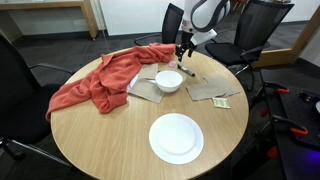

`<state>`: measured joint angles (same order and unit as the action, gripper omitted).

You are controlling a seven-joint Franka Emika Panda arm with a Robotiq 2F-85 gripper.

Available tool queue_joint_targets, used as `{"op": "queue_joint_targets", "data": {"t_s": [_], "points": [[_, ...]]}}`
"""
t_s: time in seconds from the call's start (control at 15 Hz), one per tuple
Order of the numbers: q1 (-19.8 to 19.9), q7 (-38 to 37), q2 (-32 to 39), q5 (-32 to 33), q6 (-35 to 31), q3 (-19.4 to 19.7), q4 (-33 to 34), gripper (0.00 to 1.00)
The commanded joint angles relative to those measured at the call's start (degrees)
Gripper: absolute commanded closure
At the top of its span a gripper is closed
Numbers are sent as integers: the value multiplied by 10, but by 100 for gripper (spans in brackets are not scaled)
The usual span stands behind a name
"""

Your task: Pick up the pen from the white bowl and put it on the table.

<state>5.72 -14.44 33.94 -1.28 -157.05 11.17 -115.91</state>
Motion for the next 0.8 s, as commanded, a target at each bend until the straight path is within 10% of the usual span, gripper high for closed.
{"op": "queue_joint_targets", "data": {"t_s": [0.0,0.73], "points": [[-2,6,-65,-10,-31,0,-47,0],[-2,3,-97,-4,-24,2,-55,0]]}}
